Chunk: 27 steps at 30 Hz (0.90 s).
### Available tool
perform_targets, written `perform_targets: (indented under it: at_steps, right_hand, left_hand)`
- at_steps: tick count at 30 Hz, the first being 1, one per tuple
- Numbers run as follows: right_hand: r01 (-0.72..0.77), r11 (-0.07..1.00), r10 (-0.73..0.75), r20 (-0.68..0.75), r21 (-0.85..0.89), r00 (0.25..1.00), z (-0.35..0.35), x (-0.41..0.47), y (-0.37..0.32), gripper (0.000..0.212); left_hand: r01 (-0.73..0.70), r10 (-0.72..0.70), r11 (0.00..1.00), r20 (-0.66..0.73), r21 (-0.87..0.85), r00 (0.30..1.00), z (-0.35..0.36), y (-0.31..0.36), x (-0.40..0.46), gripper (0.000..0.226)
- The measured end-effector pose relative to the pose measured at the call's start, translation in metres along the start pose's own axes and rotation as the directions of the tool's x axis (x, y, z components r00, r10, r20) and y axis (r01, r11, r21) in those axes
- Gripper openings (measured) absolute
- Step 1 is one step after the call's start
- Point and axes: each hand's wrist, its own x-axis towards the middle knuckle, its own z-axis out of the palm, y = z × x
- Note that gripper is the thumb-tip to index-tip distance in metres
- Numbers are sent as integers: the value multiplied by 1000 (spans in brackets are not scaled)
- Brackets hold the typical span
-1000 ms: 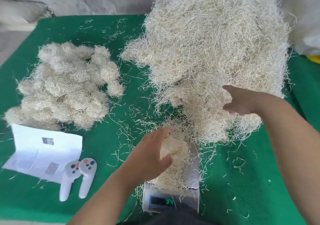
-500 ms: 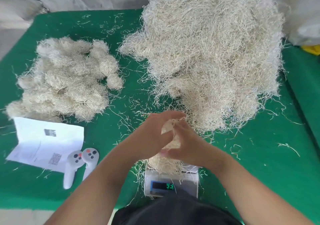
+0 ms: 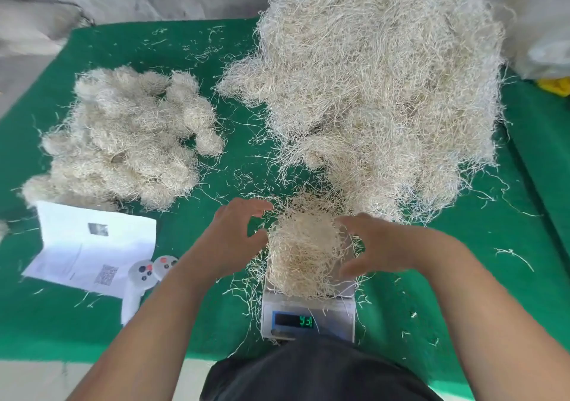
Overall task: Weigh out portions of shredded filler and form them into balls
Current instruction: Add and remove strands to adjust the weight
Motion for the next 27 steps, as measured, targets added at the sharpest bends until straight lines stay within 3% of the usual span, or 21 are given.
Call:
perform_targets:
  at_steps: [2, 5, 7, 9, 13, 22, 25, 27]
  right_hand:
    - [-12, 998, 17, -86, 66, 996, -16, -16, 7, 87]
    - [-100, 995, 102, -232, 22, 967, -29, -30, 15, 70]
    - [-67, 997, 72, -377, 25, 923, -25, -28, 12, 71]
    - [38, 994, 11, -446, 100, 895, -12, -23, 1, 85]
    - [110, 992, -78, -409, 57, 909, 12, -15, -14, 110]
    - [66, 997, -73, -362, -33, 929, 23, -3, -5, 120]
    - [33, 999, -35, -324, -12, 945, 33, 6, 2, 124]
    - [-5, 1000, 12, -309, 24, 951, 49, 16, 1, 128]
  left_hand:
    - [-1, -4, 998, -77, -68, 997, 9, 7, -1, 42]
    - [-25, 12, 996, -134, -89, 991, 18, 17, -3, 36]
    - [-72, 63, 995, -148, -62, 987, 23, 23, -5, 33]
    - [-121, 119, 993, -146, -4, 982, 28, 29, -6, 32]
    - [-153, 161, 986, -143, 68, 976, 36, 37, -7, 33]
    - [-204, 204, 979, -249, 27, 947, 46, 28, -9, 32]
    - [-176, 162, 984, -263, -31, 951, 49, 21, -9, 37]
    - [-63, 40, 993, -211, -104, 977, 55, 18, -9, 45]
